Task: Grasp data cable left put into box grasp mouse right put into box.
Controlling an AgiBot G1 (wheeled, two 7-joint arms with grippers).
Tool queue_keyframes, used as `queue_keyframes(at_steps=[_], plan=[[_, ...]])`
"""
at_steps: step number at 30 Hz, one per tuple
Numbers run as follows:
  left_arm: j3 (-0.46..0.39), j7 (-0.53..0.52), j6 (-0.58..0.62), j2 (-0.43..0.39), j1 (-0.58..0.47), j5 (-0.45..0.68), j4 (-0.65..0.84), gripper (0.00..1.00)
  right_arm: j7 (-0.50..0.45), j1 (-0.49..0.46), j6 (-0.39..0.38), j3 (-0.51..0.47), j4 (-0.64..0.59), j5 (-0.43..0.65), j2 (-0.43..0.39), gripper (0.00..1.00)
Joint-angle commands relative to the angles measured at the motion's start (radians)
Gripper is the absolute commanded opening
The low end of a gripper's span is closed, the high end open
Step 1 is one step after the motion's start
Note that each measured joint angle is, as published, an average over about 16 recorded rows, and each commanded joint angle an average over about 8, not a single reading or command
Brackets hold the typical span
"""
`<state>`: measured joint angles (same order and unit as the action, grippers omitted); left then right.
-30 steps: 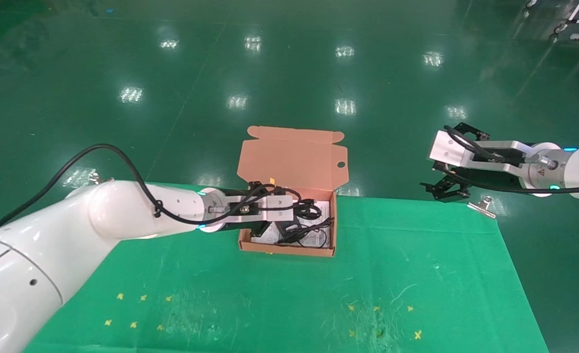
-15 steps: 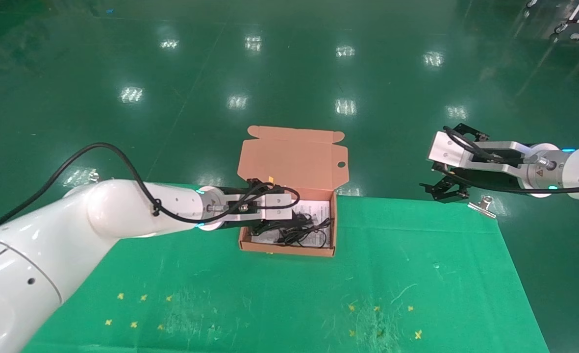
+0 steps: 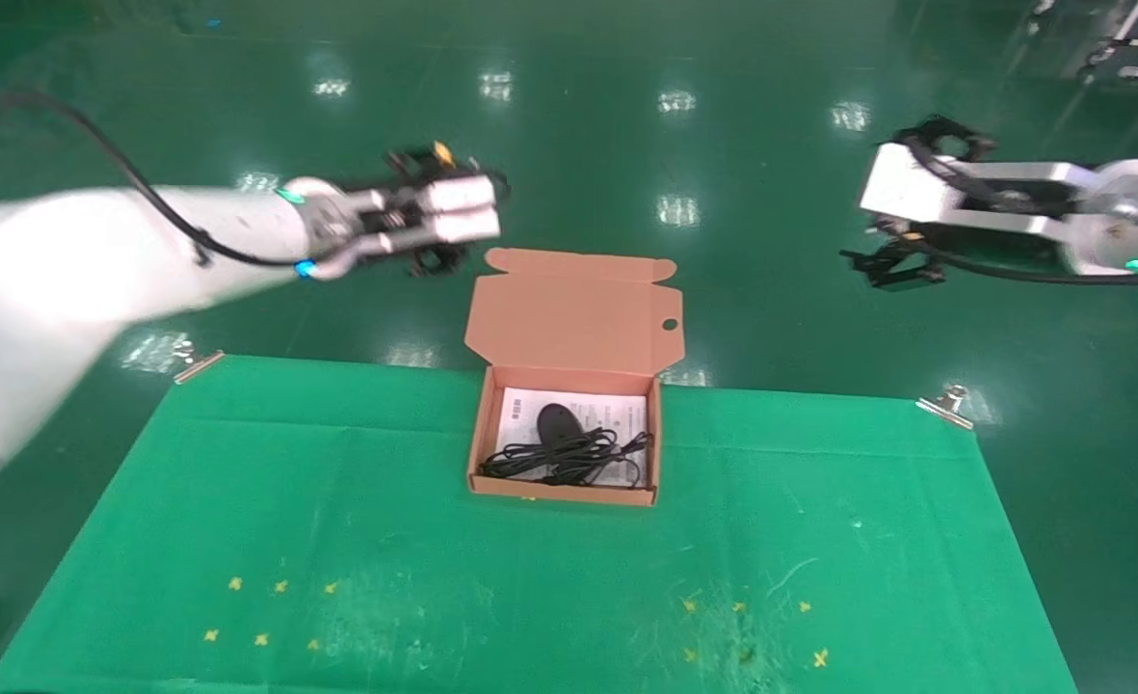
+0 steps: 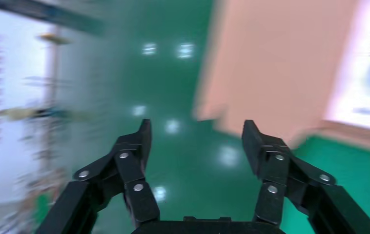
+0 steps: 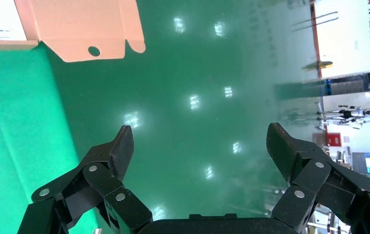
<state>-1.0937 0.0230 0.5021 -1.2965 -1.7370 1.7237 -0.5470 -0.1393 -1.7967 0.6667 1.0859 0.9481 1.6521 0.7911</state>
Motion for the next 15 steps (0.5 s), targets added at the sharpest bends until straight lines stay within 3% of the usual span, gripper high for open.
queue_keyframes(at_steps=[1,15], plan=[[-0.001,-0.004,-0.021,-0.001,-0.022,0.013,0.013,1.0,0.003,-0.009,0.0,0.004,0.011,0.013,-0.001,1.0],[0.171,-0.05,0.186,0.144,0.114,-0.195,-0.141,1.0,-0.007,0.136,0.167,-0.159,0.081,-0.173,-0.037,1.0]])
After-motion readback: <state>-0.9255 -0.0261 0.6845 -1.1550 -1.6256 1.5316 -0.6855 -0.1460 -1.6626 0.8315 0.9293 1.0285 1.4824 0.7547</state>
